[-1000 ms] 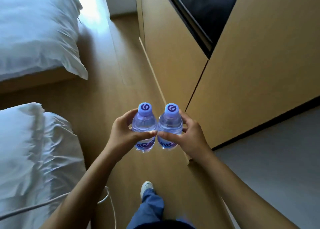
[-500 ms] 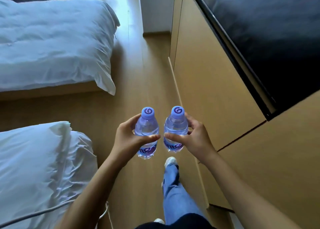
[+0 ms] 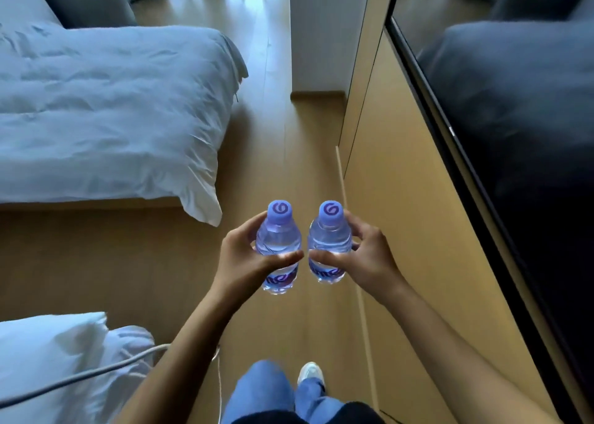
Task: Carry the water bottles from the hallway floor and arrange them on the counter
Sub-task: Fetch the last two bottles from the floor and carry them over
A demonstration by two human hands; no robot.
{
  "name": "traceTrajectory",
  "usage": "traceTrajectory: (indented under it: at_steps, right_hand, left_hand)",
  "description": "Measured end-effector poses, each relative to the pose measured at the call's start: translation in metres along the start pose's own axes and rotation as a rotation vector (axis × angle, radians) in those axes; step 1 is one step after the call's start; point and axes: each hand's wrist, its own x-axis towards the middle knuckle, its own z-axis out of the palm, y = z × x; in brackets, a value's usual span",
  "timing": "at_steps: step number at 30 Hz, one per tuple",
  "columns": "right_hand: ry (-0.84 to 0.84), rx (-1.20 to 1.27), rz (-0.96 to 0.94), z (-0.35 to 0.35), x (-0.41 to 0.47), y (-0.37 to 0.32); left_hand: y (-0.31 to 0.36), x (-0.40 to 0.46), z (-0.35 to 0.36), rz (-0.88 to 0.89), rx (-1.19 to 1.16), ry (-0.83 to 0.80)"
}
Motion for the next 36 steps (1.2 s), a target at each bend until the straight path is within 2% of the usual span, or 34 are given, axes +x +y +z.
traceTrajectory:
  at_steps: [9,17,23,36]
  right_hand:
    - [0.003,-0.012,0.002,-0.005,0.188,-0.014]
    - [0.023,0.015,0.003,0.003,0.392,-0.055]
    - [0.017,0.010,-0.017,0.001,0.518,-0.079]
    - [-0.047,-0.056,-0.086,-0.059,0.835,-0.108]
  left_hand:
    - [-0.014,0.187,-0.021,0.001,-0.078,0.045]
    - [-0.009,0.404,-0.058,0.056,0.014,0.026]
    - [-0.001,0.533,-0.075,0.096,0.030,0.027]
    - [0.006,0.842,-0.059,0.077,0.034,0.095]
